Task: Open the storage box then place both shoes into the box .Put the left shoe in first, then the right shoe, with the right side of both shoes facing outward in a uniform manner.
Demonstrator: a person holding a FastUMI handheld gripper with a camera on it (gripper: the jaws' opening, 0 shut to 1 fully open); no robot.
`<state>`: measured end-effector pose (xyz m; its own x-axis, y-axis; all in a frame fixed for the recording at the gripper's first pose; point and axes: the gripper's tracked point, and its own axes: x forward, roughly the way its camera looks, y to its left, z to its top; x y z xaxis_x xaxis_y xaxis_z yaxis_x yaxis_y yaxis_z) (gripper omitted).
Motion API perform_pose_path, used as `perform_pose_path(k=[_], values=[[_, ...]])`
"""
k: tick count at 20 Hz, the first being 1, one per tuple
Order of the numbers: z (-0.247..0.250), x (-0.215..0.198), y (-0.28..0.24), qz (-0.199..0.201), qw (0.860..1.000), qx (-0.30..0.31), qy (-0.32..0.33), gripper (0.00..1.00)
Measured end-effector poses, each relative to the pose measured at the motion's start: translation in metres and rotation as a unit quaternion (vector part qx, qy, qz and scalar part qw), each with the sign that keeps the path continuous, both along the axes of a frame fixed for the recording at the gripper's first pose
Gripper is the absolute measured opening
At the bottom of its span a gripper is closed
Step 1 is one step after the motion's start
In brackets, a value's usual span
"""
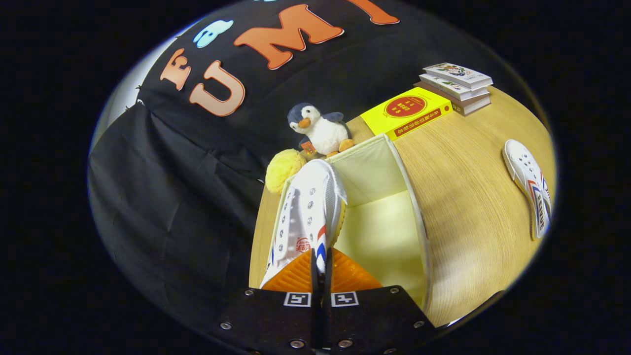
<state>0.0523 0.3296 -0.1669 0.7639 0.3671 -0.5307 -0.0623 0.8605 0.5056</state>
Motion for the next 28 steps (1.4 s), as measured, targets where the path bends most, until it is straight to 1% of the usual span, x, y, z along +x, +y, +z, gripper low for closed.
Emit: perform_pose_path(k=[3, 7, 9, 11, 12, 13, 14, 15, 16, 17, 18, 21, 25, 28], values=[[-0.010, 0.003, 0.009, -0.007, 1.000, 0.005, 0.014, 0.01], [-0.028, 0.004, 0.021, -0.010, 0.999, -0.017, 0.035, 0.01], [-0.037, 0.005, 0.027, -0.004, 0.999, -0.028, 0.043, 0.01], [-0.046, 0.005, 0.029, -0.003, 0.997, -0.043, 0.059, 0.04], [-0.046, 0.005, 0.034, 0.015, 0.997, -0.041, 0.063, 0.08], [-0.040, 0.002, 0.039, 0.025, 0.998, -0.031, 0.057, 0.16], [-0.035, 0.004, 0.042, 0.027, 0.998, -0.028, 0.050, 0.49], [-0.029, 0.003, 0.039, 0.028, 0.998, -0.032, 0.042, 0.66], [-0.023, 0.003, 0.036, 0.029, 0.998, -0.036, 0.034, 0.90], [-0.014, 0.001, 0.034, 0.031, 0.999, -0.034, 0.026, 0.96], [-0.004, 0.000, 0.032, 0.032, 0.999, -0.030, 0.016, 0.98], [0.025, -0.004, 0.014, 0.033, 0.999, -0.030, -0.015, 0.98], [0.058, -0.007, -0.025, 0.016, 0.998, -0.019, -0.051, 0.98], [0.066, -0.008, -0.072, -0.009, 0.998, -0.032, -0.062, 0.98]])
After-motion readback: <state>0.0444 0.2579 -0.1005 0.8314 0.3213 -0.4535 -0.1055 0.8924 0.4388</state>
